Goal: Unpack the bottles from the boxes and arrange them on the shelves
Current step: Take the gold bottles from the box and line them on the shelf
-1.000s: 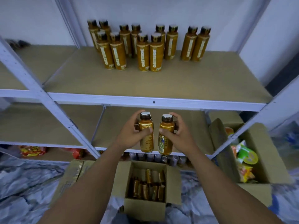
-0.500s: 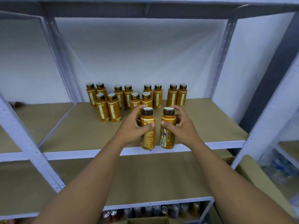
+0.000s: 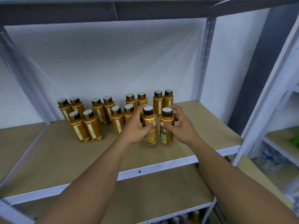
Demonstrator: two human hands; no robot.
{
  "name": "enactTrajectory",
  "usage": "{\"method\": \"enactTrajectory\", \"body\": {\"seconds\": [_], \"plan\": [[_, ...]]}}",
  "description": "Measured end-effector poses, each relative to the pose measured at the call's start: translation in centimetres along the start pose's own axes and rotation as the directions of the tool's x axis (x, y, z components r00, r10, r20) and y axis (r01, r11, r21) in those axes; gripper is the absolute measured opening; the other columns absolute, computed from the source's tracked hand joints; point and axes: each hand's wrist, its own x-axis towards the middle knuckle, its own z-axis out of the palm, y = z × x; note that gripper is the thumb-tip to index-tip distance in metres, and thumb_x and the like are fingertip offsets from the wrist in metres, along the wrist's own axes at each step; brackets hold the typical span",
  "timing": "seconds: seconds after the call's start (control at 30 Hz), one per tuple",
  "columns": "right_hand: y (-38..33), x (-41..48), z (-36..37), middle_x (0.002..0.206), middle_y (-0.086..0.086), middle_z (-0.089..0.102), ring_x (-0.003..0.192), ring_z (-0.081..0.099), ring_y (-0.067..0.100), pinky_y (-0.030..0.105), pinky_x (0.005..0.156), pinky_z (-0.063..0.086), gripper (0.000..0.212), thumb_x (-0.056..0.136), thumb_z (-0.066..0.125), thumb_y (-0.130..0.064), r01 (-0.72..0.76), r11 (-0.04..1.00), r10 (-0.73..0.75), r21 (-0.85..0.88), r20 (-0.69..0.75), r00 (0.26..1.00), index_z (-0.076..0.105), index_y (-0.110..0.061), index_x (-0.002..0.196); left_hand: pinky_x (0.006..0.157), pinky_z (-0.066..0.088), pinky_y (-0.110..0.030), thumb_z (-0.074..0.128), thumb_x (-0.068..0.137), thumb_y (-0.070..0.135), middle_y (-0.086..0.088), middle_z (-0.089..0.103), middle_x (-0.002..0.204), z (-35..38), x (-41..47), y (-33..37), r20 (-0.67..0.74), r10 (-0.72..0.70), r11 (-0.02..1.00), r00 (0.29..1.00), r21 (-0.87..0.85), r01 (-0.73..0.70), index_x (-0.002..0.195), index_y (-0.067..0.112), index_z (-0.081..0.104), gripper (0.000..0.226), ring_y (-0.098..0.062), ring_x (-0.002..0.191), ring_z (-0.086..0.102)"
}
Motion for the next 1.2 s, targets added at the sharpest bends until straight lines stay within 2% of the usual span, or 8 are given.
{"method": "enactTrajectory", "body": {"seconds": [0.13, 0.23, 0.3, 0.4, 0.57, 1.0, 1.13, 1.2], "plan": [[1.4, 3.6, -0.4, 0.124, -0.019, 0.064, 0.109, 0.058, -0.007, 0.024, 0.094, 0.048, 0.067, 0.083, 0.082, -0.033, 0.043, 0.999, -0.043, 0.005, 0.07, 0.997, 0.041, -0.043, 0.135, 0.11, 0.042, -0.036, 0.076, 0.09, 0.032, 0.012, 0.049, 0.15, 1.3, 2.1, -0.3, -0.041, -0.038, 0.999, 0.998, 0.018, 0.039, 0.151, 0.041, 0.027, 0.079, -0.003, 0.134, 0.043], [2.5, 6.1, -0.4, 0.121, -0.018, 0.067, 0.111, 0.061, -0.006, 0.029, 0.098, 0.051, 0.067, 0.081, 0.084, -0.029, 0.056, 0.997, -0.061, 0.045, 0.119, 0.991, 0.044, -0.044, 0.134, 0.114, 0.041, -0.039, 0.075, 0.09, 0.035, 0.012, 0.048, 0.15, 1.7, 3.5, -0.7, -0.071, -0.052, 0.998, 0.996, 0.043, 0.056, 0.151, 0.042, 0.026, 0.079, -0.007, 0.139, 0.044], [3.2, 7.5, -0.5, 0.12, -0.014, 0.069, 0.112, 0.064, -0.002, 0.031, 0.099, 0.051, 0.067, 0.081, 0.085, -0.026, 0.066, 0.996, -0.073, 0.058, 0.145, 0.987, 0.045, -0.043, 0.133, 0.112, 0.04, -0.028, 0.075, 0.091, 0.029, 0.015, 0.048, 0.148, 1.9, 4.2, -0.7, -0.095, -0.064, 0.995, 0.993, 0.072, 0.071, 0.152, 0.039, 0.027, 0.078, -0.003, 0.136, 0.044], [4.1, 8.9, -0.5, 0.12, -0.015, 0.068, 0.111, 0.064, -0.003, 0.028, 0.097, 0.051, 0.067, 0.082, 0.084, -0.022, 0.076, 0.995, -0.088, 0.072, 0.176, 0.981, 0.044, -0.043, 0.131, 0.097, 0.035, -0.008, 0.073, 0.093, 0.022, 0.022, 0.047, 0.138, 2.5, 5.1, -0.8, -0.12, -0.072, 0.993, 0.99, 0.088, 0.083, 0.152, 0.037, 0.027, 0.077, 0.005, 0.128, 0.042], [5.6, 10.4, -0.3, 0.122, -0.018, 0.067, 0.114, 0.063, -0.001, 0.032, 0.1, 0.05, 0.068, 0.082, 0.083, -0.022, 0.065, 0.995, -0.08, 0.075, 0.217, 0.973, 0.042, -0.046, 0.131, 0.106, 0.041, -0.027, 0.074, 0.092, 0.022, 0.019, 0.051, 0.138, 3.5, 6.0, -1.8, -0.132, -0.095, 0.987, 0.987, 0.113, 0.11, 0.152, 0.037, 0.027, 0.077, -0.002, 0.131, 0.047], [6.3, 10.9, -0.6, 0.127, -0.019, 0.063, 0.12, 0.059, -0.001, 0.029, 0.101, 0.049, 0.073, 0.08, 0.085, -0.029, 0.05, 0.993, -0.076, 0.106, 0.257, 0.963, 0.04, -0.044, 0.136, 0.106, 0.042, -0.028, 0.072, 0.094, 0.022, 0.022, 0.048, 0.137, 3.7, 6.7, -2.8, -0.089, -0.146, 0.985, 0.985, 0.083, 0.154, 0.154, 0.039, 0.021, 0.08, -0.002, 0.131, 0.044], [5.3, 11.2, -1.2, 0.133, -0.014, 0.062, 0.123, 0.057, 0.004, 0.033, 0.103, 0.047, 0.057, 0.085, 0.073, -0.054, 0.017, 0.997, -0.033, 0.069, 0.252, 0.967, 0.044, -0.051, 0.133, 0.112, 0.037, -0.031, 0.064, 0.097, 0.041, 0.017, 0.038, 0.156, 3.0, 6.8, -1.7, -0.063, -0.147, 0.983, 0.987, 0.103, 0.153, 0.158, 0.042, 0.012, 0.08, -0.005, 0.141, 0.035], [4.4, 12.0, -1.9, 0.133, -0.012, 0.061, 0.125, 0.056, 0.009, 0.035, 0.104, 0.046, 0.042, 0.094, 0.063, -0.049, -0.007, 0.996, -0.015, 0.085, 0.248, 0.969, 0.05, -0.046, 0.134, 0.118, 0.034, -0.039, 0.054, 0.102, 0.044, 0.008, 0.034, 0.162, 2.1, 7.5, -0.9, -0.092, -0.178, 0.97, 0.98, 0.152, 0.19, 0.159, 0.039, 0.015, 0.069, -0.012, 0.144, 0.034]]}}
